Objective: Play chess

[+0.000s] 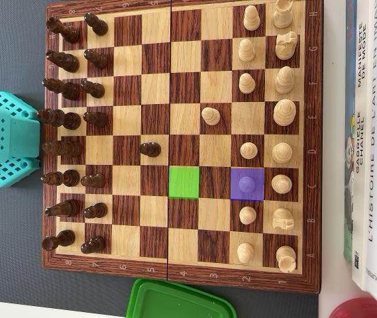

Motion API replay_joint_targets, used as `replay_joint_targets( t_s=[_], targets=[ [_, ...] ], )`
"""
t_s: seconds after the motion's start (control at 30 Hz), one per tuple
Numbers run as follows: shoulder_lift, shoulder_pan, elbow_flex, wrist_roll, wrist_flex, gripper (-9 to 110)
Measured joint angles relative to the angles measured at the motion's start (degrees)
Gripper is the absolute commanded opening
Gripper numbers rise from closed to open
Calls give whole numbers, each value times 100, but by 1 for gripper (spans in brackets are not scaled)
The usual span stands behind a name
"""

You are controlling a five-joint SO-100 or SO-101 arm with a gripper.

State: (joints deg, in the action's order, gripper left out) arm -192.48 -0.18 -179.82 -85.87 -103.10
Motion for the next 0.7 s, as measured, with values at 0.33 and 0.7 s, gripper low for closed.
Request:
replay_joint_targets(
  t_s=[0.33,0.7],
  targets=[
    [0,0,0,0,1819,16],
    [53,-18,0,0,4931,16]
  ],
)
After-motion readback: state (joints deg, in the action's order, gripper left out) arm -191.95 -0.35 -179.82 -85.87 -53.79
